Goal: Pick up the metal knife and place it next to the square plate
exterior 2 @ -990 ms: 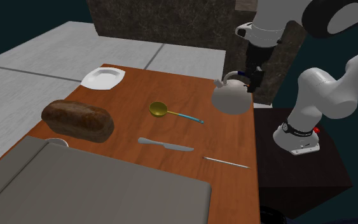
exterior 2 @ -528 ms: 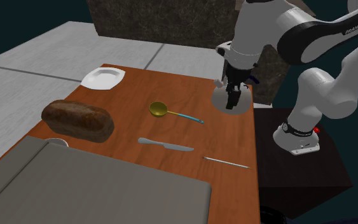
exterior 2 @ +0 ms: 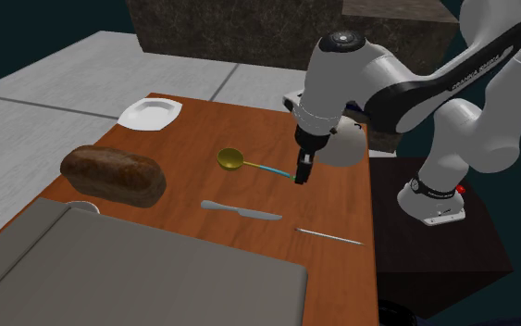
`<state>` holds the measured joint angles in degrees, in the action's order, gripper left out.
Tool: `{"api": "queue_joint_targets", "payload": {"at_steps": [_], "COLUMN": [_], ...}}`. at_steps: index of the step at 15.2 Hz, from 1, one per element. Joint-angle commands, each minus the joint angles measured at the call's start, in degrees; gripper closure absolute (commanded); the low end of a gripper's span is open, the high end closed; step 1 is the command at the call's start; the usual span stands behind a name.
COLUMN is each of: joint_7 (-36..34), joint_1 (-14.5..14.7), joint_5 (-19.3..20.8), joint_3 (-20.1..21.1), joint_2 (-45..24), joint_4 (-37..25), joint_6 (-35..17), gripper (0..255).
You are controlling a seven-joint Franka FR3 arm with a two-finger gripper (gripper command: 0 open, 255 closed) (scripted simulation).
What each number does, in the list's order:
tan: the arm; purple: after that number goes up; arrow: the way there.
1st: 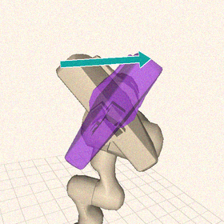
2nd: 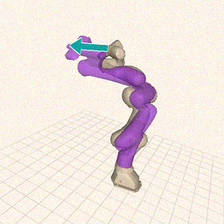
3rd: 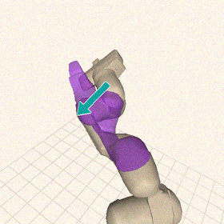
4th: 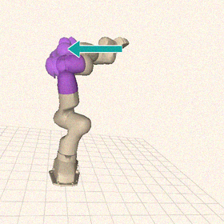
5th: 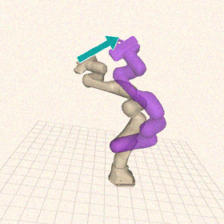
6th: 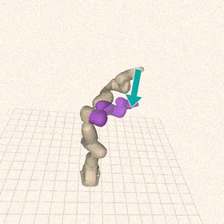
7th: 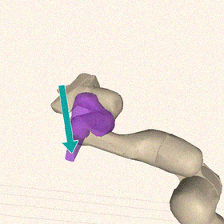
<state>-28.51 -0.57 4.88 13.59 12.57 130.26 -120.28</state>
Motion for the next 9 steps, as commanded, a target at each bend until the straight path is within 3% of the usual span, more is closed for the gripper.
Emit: {"api": "queue_joint_targets", "payload": {"at_steps": [1, 9], "joint_7": [-2.93, -14.0], "joint_1": [-0.25, 1.1], "joint_5": [2.01, 11.83], "joint_3": [1.09, 2.35], "joint_2": [-4.9, -22.69], "joint_4": [-3.4, -17.34], "joint_6": [-1.93, -6.25], "gripper": [0, 0]}}
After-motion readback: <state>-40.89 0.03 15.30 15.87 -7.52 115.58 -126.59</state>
